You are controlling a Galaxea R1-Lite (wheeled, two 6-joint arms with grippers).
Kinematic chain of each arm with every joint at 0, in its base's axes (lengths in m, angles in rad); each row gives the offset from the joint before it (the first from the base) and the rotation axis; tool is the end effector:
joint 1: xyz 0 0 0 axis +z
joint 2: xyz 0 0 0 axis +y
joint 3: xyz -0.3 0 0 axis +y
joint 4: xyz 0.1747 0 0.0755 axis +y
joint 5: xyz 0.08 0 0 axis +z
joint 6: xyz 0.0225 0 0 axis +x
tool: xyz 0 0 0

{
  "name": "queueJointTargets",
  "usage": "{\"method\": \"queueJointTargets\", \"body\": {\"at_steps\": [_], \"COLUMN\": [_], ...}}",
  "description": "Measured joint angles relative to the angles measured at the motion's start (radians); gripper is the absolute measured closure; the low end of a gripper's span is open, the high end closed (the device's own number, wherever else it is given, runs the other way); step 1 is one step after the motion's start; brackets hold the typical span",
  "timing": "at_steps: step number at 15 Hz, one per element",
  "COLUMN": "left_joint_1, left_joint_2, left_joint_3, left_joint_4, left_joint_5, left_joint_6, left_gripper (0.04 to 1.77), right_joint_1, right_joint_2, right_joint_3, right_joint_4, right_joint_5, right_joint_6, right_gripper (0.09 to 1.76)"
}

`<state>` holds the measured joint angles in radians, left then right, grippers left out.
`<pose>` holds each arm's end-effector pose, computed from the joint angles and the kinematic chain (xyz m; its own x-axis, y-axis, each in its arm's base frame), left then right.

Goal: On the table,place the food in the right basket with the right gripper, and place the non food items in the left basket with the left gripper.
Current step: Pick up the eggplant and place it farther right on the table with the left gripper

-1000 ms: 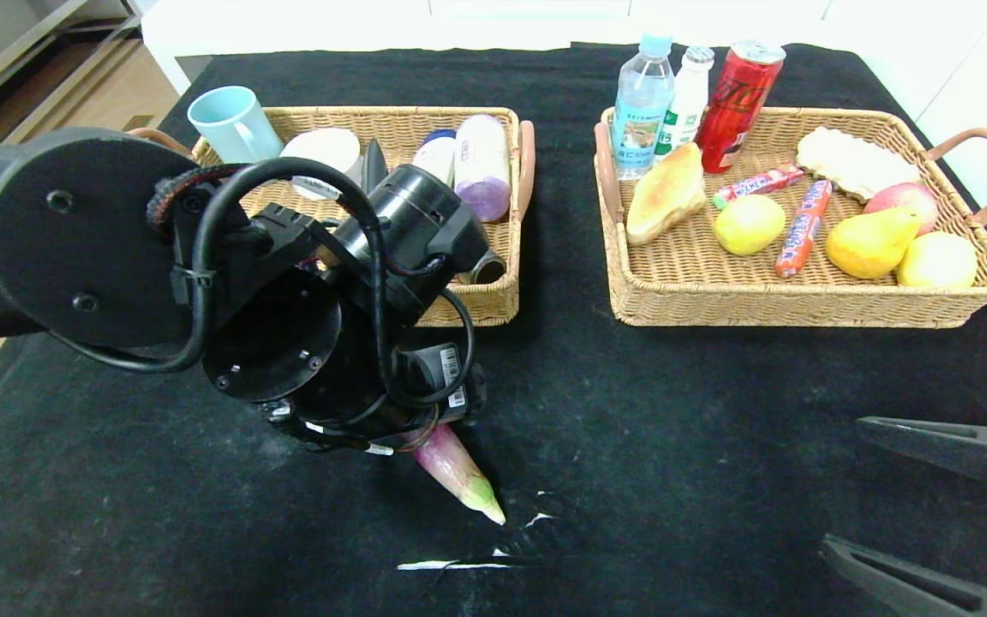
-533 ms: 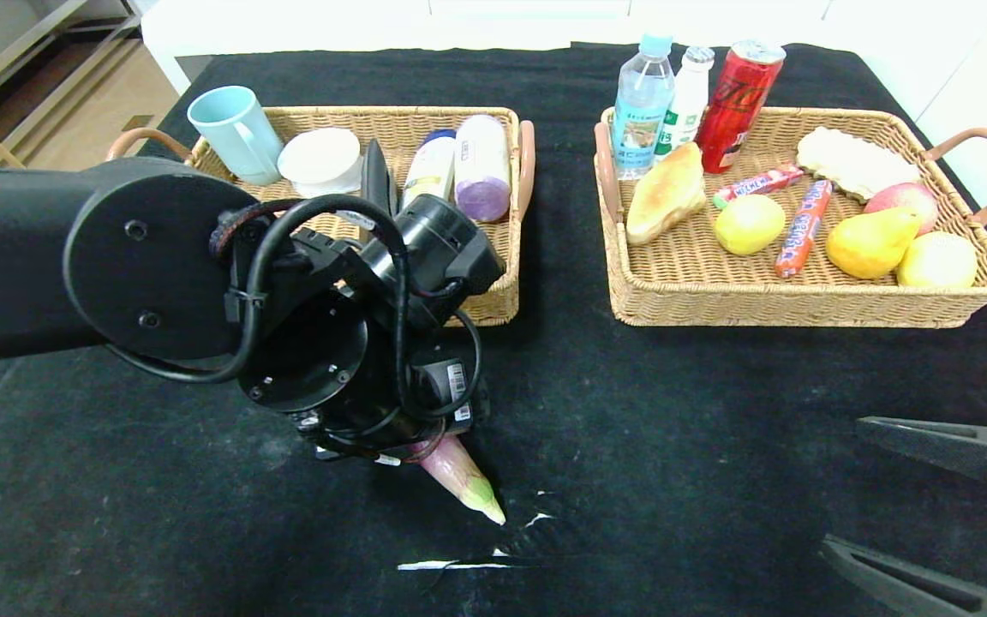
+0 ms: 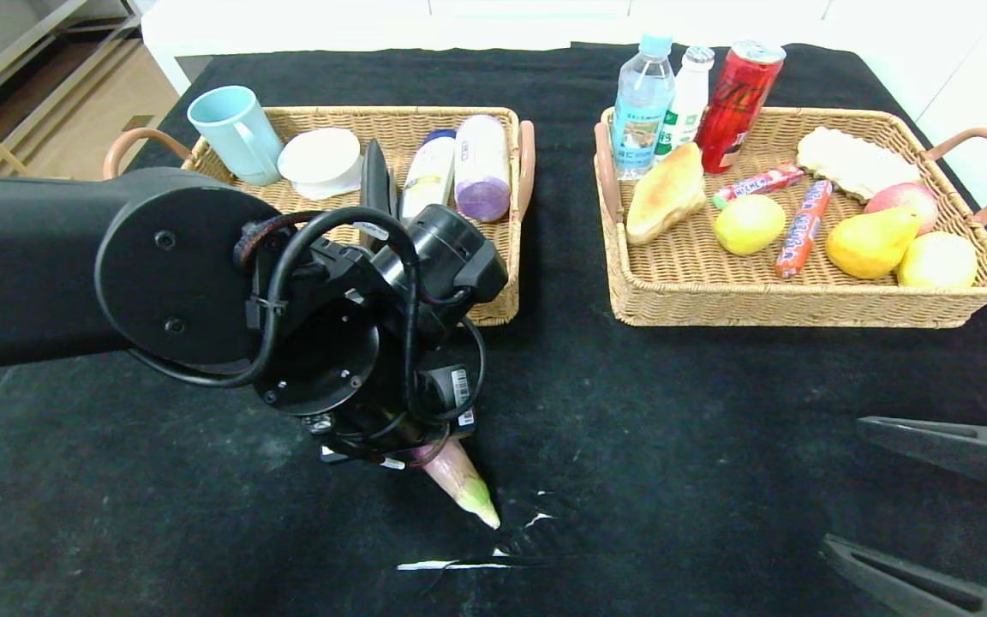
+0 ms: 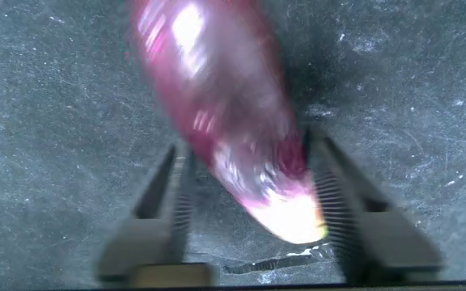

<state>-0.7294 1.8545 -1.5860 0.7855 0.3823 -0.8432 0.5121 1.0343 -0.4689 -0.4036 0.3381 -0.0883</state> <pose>0.2459 -0.2085 0.2268 0.5904 -0.0274 -0.8066 -0.1642 0.9744 -0.1533 0.1136 0.0724 0.2117 0.6491 0.7454 -0.1520 -0.7571 0.6524 -0.0338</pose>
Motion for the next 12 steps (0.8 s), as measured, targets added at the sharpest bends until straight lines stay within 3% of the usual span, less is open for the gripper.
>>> {"method": "queueJointTargets", "body": {"at_steps": [2, 12], "left_joint_1": [0.0, 0.001], "left_joint_2": [0.001, 0.011], "left_joint_3": [0.0, 0.0], "left_joint_4": [0.0, 0.0], "left_joint_5": [0.0, 0.002], "left_joint_6": [0.0, -0.002], "left_gripper": [1.04, 1.06], "right_joint_1": [0.0, 0.0], "right_joint_2": [0.0, 0.0], "right_joint_3": [0.001, 0.005], "right_joint_4": [0.0, 0.0], "right_joint_5": [0.0, 0.0], "right_joint_6": [0.0, -0.001], "right_gripper": [0.14, 0.14]}}
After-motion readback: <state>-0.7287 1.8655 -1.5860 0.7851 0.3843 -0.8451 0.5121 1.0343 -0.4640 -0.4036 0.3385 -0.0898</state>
